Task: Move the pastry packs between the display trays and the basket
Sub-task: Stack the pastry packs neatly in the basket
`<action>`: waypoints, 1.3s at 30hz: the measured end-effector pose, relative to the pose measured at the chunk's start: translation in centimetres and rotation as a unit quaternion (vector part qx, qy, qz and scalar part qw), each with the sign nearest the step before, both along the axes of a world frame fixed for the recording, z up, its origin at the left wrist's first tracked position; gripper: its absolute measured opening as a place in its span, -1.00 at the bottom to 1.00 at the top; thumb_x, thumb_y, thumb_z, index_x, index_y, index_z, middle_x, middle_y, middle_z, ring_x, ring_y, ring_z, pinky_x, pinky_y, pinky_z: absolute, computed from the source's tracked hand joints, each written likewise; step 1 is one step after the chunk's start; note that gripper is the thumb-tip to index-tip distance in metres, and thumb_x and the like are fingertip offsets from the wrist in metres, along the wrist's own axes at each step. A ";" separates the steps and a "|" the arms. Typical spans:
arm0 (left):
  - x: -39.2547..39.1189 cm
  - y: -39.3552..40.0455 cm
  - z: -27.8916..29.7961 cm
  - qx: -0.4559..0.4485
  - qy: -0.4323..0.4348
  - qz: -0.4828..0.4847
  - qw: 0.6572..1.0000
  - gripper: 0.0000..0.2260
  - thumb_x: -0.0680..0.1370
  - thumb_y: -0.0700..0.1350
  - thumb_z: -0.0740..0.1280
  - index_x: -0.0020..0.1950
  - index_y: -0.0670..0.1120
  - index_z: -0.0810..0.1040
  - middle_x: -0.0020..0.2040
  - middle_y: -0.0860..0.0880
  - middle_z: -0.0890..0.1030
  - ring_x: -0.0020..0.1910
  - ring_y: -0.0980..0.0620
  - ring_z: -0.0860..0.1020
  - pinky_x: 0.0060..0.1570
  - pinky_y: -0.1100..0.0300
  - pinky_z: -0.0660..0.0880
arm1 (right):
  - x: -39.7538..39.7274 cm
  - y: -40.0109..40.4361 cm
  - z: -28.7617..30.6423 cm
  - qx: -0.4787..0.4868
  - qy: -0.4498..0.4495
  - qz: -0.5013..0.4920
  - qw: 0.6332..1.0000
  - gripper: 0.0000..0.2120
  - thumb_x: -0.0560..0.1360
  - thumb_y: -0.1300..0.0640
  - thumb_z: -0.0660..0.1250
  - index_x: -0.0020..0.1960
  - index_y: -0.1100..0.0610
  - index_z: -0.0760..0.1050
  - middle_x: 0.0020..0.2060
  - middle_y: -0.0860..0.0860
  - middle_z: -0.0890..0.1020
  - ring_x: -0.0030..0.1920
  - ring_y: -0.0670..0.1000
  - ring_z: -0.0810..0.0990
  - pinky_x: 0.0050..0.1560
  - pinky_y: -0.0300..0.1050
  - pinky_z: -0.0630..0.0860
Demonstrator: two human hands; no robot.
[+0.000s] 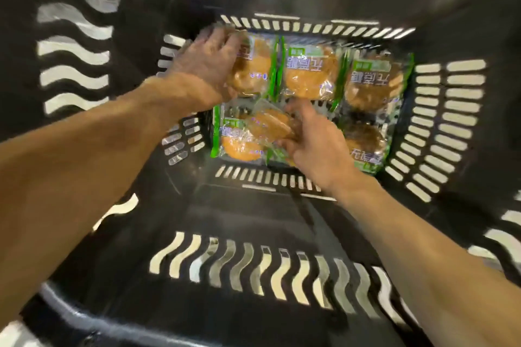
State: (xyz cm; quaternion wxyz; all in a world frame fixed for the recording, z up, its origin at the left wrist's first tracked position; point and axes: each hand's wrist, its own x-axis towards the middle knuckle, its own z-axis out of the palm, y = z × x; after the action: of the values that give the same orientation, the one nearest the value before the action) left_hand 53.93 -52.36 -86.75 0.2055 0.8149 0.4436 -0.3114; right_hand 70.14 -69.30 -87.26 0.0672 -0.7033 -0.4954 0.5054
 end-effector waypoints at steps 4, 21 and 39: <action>0.2 0.1 -1.3 0.059 0.037 -0.041 0.997 0.00 0.36 0.19 0.57 0.62 -0.02 0.07 0.54 -0.22 0.20 0.52 -0.31 0.17 0.48 -0.19 0.21 | 2.5 0.6 -0.5 -0.028 0.026 -0.097 0.995 -0.48 0.50 0.09 0.49 0.37 -0.10 0.36 0.18 0.01 0.60 0.11 0.11 0.61 0.17 0.10 0.55; -3.1 -5.2 18.8 -0.006 -0.274 0.268 0.924 -0.14 0.17 0.20 0.63 0.37 -0.02 0.39 0.19 -0.08 0.54 0.18 -0.14 0.49 0.26 -0.06 0.41 | 5.3 0.0 21.9 0.040 0.153 -0.326 0.932 -0.60 0.40 0.29 0.55 0.21 0.21 0.58 0.00 0.01 0.69 0.01 -0.12 0.64 0.03 -0.28 0.55; -13.7 -11.1 78.8 0.062 -0.660 0.428 0.614 -0.60 0.39 -0.04 0.51 0.19 0.02 0.52 0.02 0.20 0.66 -0.01 0.22 0.62 -0.07 0.32 0.53 | -7.4 -0.4 80.1 0.309 0.257 -0.309 0.862 -0.69 0.44 0.30 0.50 0.15 0.11 0.62 -0.04 0.03 0.74 -0.03 0.02 0.71 -0.03 -0.08 0.63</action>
State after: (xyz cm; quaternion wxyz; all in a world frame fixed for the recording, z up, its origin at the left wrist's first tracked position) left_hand 40.23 -63.42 -7.94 0.5018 0.5291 0.5048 0.4620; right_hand 62.77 -69.73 -7.19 0.5584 -0.6089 -0.3489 0.4423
